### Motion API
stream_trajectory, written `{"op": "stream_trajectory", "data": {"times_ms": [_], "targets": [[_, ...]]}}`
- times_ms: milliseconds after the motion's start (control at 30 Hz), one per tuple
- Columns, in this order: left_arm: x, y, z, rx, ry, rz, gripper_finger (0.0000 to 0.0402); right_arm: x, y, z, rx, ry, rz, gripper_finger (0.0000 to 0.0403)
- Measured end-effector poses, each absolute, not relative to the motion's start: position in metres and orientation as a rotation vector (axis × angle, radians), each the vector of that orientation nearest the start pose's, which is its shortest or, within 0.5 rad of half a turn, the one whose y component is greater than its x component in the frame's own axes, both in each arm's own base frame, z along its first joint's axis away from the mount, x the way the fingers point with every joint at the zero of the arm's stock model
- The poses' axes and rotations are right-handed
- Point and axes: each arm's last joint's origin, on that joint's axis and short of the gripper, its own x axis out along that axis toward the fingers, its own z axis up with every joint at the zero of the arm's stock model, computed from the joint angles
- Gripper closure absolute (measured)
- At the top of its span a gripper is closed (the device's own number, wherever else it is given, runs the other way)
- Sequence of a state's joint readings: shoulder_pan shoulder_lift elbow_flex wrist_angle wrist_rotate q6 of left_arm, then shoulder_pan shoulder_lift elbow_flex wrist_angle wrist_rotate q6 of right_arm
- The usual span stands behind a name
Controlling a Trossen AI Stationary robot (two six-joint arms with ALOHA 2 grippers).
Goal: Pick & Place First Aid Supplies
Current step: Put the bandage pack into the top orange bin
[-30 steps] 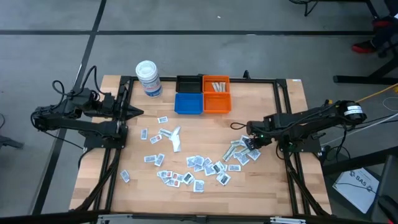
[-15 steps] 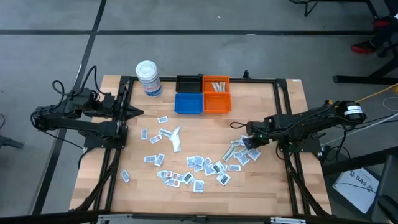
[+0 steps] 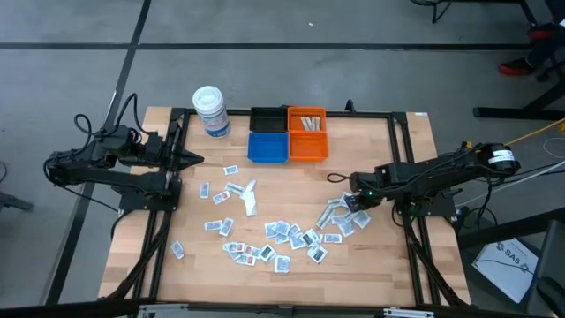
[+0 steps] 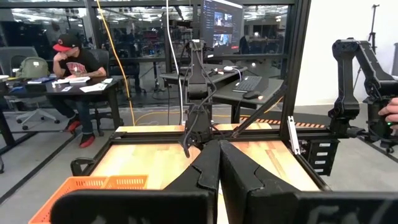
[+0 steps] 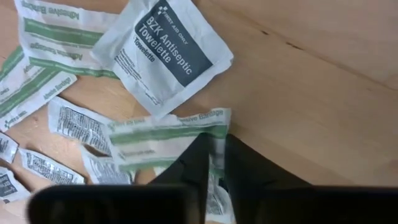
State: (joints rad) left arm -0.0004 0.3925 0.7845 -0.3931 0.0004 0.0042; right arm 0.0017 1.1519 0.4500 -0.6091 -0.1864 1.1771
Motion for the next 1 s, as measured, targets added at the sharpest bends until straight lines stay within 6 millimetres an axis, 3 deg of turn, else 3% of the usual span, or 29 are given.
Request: {"op": "stream_trajectory", "data": {"times_ms": [167,467,1000], "targets": [[0.076,0.0,0.353,0.004,0.001,-0.001,0.0398,0.163,0.006,0.139,1.105,1.256,-0.628,0.0396],[0.076,0.0,0.353,0.004,0.001,-0.001,0.0398,0.17,0.005,0.145,1.085,1.21,-0.582,0.0393],[0.076,0.0,0.353,0.004,0.001,-0.001,0.0398,0.204,0.006,0.205,0.955,1.083,-0.363,0.0398]]}}
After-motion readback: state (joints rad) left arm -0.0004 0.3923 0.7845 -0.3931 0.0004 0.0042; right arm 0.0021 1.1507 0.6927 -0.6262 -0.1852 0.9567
